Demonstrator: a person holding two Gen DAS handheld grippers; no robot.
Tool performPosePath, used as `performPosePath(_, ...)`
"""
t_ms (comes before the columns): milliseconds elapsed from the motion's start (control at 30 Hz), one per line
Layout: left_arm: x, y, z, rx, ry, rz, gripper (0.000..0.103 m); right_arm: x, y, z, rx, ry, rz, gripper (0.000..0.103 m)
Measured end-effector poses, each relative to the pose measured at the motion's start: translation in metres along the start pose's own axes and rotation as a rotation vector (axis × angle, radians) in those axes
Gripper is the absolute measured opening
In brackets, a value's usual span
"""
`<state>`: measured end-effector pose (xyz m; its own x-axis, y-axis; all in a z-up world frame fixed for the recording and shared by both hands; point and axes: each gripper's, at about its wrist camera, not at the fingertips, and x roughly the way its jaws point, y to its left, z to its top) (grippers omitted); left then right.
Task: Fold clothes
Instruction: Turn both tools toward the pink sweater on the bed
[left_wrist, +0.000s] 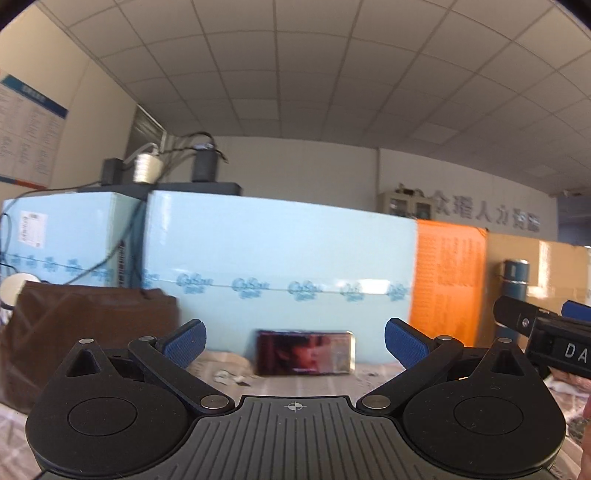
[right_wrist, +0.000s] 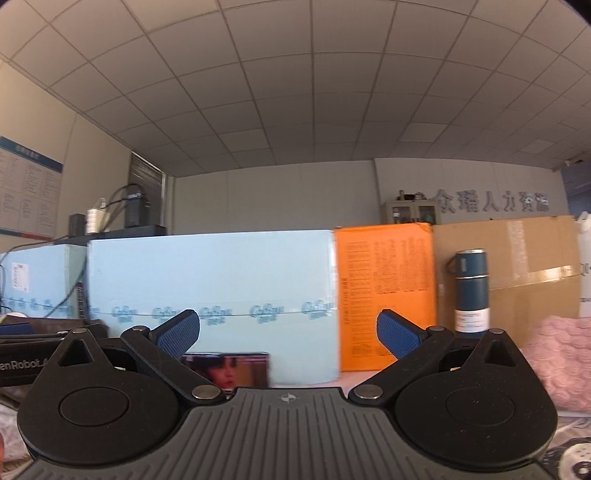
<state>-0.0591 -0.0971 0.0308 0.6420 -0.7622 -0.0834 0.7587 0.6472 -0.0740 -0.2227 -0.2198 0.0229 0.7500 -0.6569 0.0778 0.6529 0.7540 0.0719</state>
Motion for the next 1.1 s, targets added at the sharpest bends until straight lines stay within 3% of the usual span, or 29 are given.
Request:
performPosePath(167, 0.034, -0.036, -0.004, -0.046, 0.123, -0.187, 0.103, 0.012, -0.069, -0.001, -0.011, 0.067, -0.234, 0.103)
performPosePath(300, 0.052, -0.073, -0.005, -0.023, 0.145, -0.266, 0.103, 0.039, -0.121, -0.008, -0.02, 0.16, -0.397, 0.103)
performPosePath(533, 0.092, -0.133, -0.008, -0.035, 0.182, -0.404, 0.103, 0.084, -0.192, -0.033, 0.078, 0.356, -0.493, 0.093)
performPosePath(633, 0.109, -0.153, -0.013, -0.055, 0.211, -0.424, 0.103, 0.093, -0.205, -0.043, 0.121, 0.418, -0.523, 0.081)
performPosePath(700, 0.118, -0.164, -0.018, -0.069, 0.23, -0.441, 0.103, 0.094, -0.215, -0.049, 0.16, 0.432, -0.556, 0.062)
performPosePath(733, 0.121, -0.168, -0.021, -0.073, 0.233, -0.446, 0.103, 0.095, -0.22, -0.051, 0.179, 0.44, -0.573, 0.041)
performPosePath(767, 0.124, -0.173, -0.023, -0.073, 0.236, -0.45, 0.103, 0.094, -0.226, -0.052, 0.205, 0.434, -0.578, 0.029)
performPosePath(833, 0.131, -0.183, -0.027, -0.073, 0.241, -0.457, 0.103, 0.081, -0.238, -0.049, 0.283, 0.382, -0.565, 0.017)
performPosePath(967, 0.142, -0.212, -0.032, -0.041, 0.241, -0.494, 0.103, 0.041, -0.251, -0.035, 0.427, 0.201, -0.594, 0.015)
performPosePath(1100, 0.151, -0.25, -0.038, 0.031, 0.237, -0.544, 0.103, 0.008, -0.254, -0.027, 0.455, 0.057, -0.662, 0.015)
